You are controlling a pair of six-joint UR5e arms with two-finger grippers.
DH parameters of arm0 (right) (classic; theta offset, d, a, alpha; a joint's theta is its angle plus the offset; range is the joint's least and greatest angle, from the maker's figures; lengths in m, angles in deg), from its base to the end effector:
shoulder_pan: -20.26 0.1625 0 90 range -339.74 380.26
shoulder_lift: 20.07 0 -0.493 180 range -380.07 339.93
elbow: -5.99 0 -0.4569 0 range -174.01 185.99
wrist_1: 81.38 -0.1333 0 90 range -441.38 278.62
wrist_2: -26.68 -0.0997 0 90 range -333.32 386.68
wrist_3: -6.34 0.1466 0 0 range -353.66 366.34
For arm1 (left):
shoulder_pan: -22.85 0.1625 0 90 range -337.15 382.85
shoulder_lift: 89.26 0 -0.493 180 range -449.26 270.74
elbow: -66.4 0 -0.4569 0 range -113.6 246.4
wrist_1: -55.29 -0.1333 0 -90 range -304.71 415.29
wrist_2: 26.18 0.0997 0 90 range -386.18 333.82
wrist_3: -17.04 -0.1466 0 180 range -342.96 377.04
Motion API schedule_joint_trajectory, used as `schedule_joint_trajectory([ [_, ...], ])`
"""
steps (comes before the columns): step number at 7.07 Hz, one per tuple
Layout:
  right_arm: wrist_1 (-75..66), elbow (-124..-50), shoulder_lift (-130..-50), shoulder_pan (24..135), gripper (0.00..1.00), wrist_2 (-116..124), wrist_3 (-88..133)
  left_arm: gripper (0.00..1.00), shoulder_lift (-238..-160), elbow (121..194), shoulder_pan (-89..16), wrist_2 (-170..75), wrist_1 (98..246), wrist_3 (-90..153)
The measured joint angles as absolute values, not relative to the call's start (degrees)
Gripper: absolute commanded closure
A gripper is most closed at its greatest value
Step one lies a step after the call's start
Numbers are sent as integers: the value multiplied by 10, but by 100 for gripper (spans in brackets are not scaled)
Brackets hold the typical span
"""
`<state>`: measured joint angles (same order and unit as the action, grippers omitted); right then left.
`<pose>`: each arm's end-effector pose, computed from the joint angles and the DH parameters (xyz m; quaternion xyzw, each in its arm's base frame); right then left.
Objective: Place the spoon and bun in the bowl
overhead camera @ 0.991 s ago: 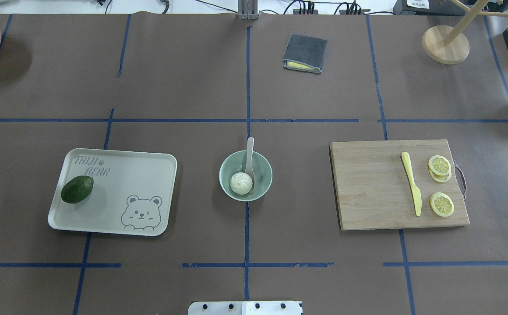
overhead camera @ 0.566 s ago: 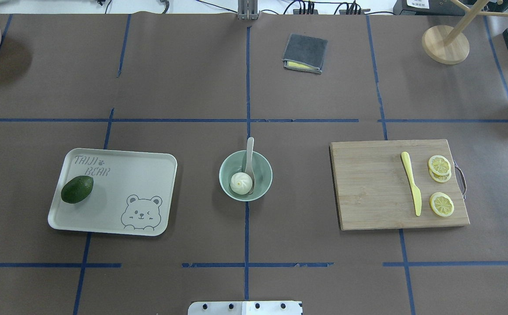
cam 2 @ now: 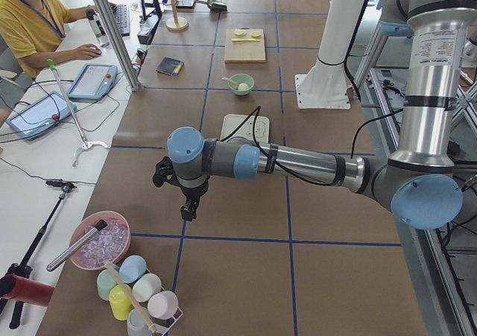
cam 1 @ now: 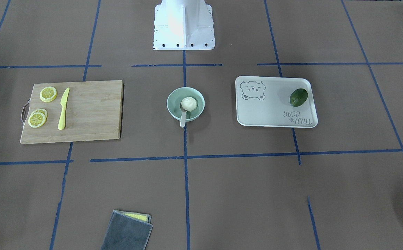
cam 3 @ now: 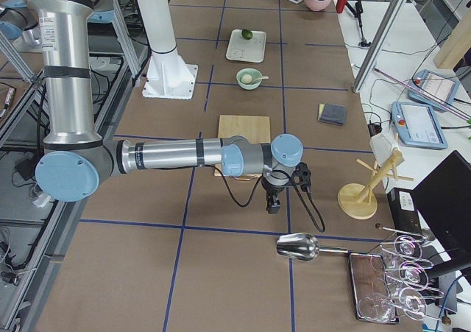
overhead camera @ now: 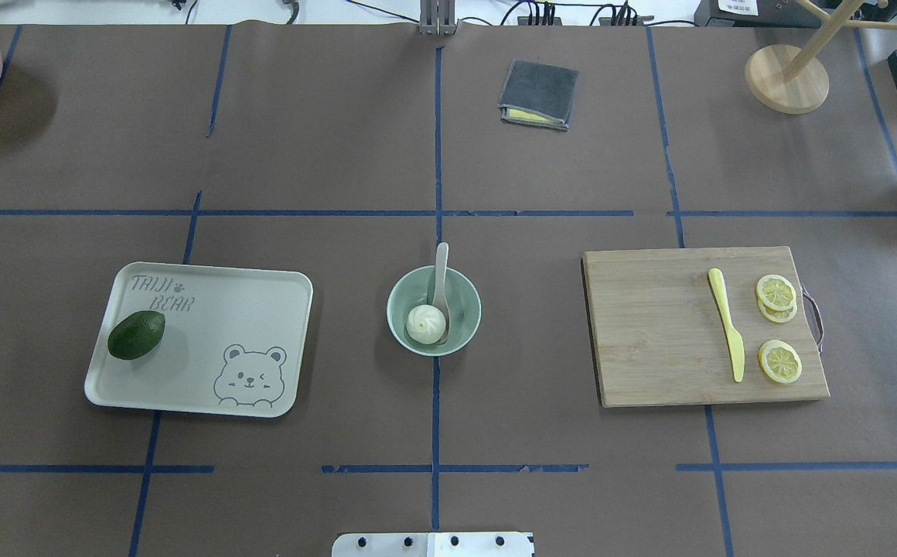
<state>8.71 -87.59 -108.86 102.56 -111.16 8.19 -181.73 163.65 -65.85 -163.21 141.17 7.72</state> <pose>-0.0524 -0.5713 0.7071 0.0036 -0.4068 -0.0632 0.9113 -0.0129 -0.5810 0.6676 0.0726 0.3944 0.1042 0.9101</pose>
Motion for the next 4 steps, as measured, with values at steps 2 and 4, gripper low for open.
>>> schedule_joint_trajectory([
  [2,87,-873,-1087,1043,0,-1103,82,0,-1798,1655,-659,-1629,1391,83],
  [4,84,-875,-1085,1046,0,-1104,85,0,-1782,1678,-657,-1606,1384,85],
])
